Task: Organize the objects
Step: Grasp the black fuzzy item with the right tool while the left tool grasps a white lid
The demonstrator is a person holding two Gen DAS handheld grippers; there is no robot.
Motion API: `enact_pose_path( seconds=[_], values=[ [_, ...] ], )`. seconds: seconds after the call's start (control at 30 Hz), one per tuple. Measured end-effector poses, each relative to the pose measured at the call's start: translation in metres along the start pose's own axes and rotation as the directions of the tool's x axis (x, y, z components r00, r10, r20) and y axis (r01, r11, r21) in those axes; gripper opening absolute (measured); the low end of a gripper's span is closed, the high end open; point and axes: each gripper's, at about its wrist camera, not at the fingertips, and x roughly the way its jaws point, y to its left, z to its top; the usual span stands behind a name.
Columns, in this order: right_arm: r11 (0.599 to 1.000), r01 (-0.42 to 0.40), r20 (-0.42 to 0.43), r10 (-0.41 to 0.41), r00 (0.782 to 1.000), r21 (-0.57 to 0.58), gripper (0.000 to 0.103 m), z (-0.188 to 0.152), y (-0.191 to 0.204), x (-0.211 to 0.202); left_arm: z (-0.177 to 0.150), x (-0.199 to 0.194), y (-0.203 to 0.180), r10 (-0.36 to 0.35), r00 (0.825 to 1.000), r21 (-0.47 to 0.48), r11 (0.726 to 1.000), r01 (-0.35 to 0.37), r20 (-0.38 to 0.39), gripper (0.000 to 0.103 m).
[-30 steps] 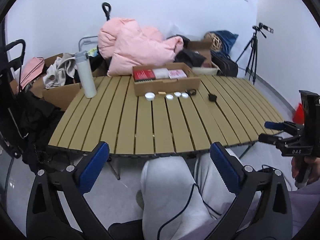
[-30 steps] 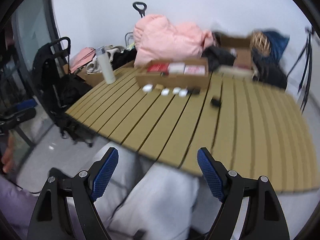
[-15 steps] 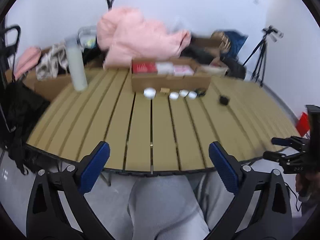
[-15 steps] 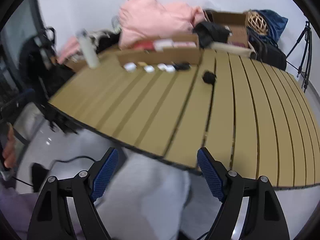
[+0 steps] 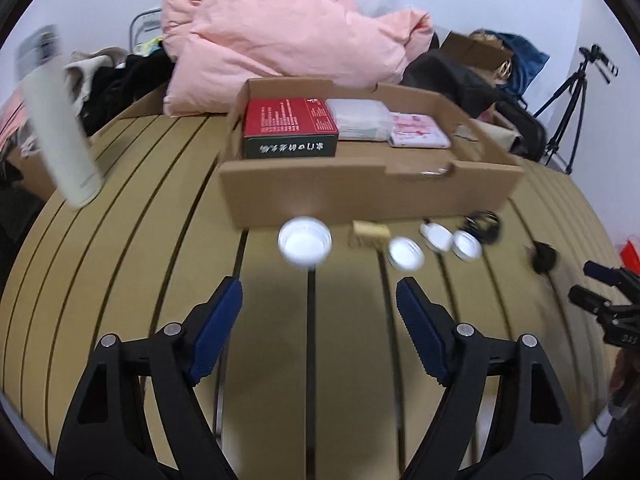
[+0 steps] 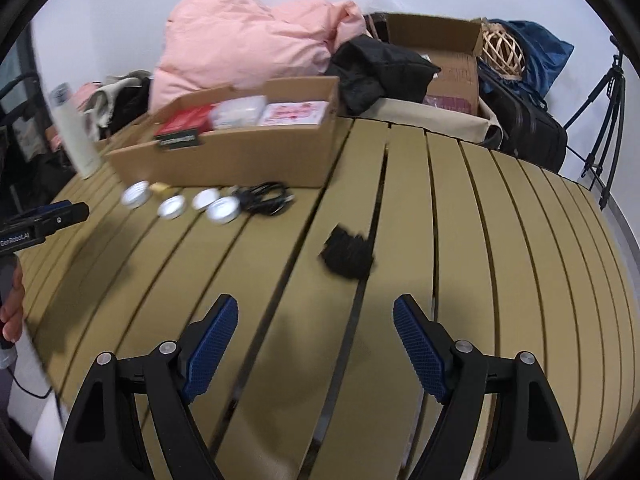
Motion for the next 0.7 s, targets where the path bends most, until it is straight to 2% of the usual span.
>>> enact_pose_path(
  seconds=[0.1, 0.13, 0.2, 0.27, 0.3, 0.33, 0.4, 0.57, 0.7],
  values=[
    [0.999, 0.040, -0.003, -0.040, 0.999, 0.009, 0.078, 0.015, -0.009, 0.026, 0.009, 0.027, 0.002, 0.042, 0.999, 0.000, 0.999, -0.042, -0.009, 0.075],
    [0.999, 0.040, -0.002, -0.040, 0.999, 0.014, 0.076, 0.017, -0.012, 0.031, 0.011, 0.033, 0.004, 0.036, 0.999, 0.004, 0.999, -0.036, -0.014, 0.075],
    [0.999, 0.036, -0.005, -0.036, 0.999, 0.029, 0.068, 0.021, -0.019, 0.042, 0.014, 0.044, 0.005, 0.048, 0.998, 0.012, 0.999, -0.048, -0.031, 0.073],
    [0.999, 0.042, -0.016, -0.042, 0.999, 0.032, 0.058, 0.023, -0.022, 0.050, 0.014, 0.049, 0.007, 0.046, 0.998, 0.010, 0.999, -0.045, -0.041, 0.057],
    [0.999, 0.032, -0.014, -0.032, 0.999, 0.039, 0.057, 0.024, -0.023, 0.053, 0.014, 0.053, 0.008, 0.030, 0.998, 0.007, 1.000, -0.030, -0.058, 0.043],
    [0.999, 0.021, -0.015, -0.020, 1.000, 0.046, 0.054, 0.024, -0.024, 0.055, 0.012, 0.057, 0.009, 0.022, 0.997, 0.003, 1.000, -0.022, -0.071, 0.036],
    [0.999, 0.015, -0.018, -0.014, 1.000, 0.038, 0.041, 0.023, -0.021, 0.057, 0.012, 0.058, 0.011, 0.028, 0.998, -0.005, 1.000, -0.028, -0.059, 0.037],
    [1.000, 0.030, -0.013, -0.030, 0.999, 0.003, 0.039, 0.023, -0.014, 0.057, 0.012, 0.050, 0.013, 0.022, 0.999, -0.032, 0.999, -0.024, -0.043, 0.037],
    [1.000, 0.023, 0.003, -0.023, 1.000, 0.011, 0.038, 0.023, -0.009, 0.037, 0.009, 0.009, 0.014, 0.002, 1.000, -0.060, 0.998, -0.002, -0.013, 0.036]
  ],
)
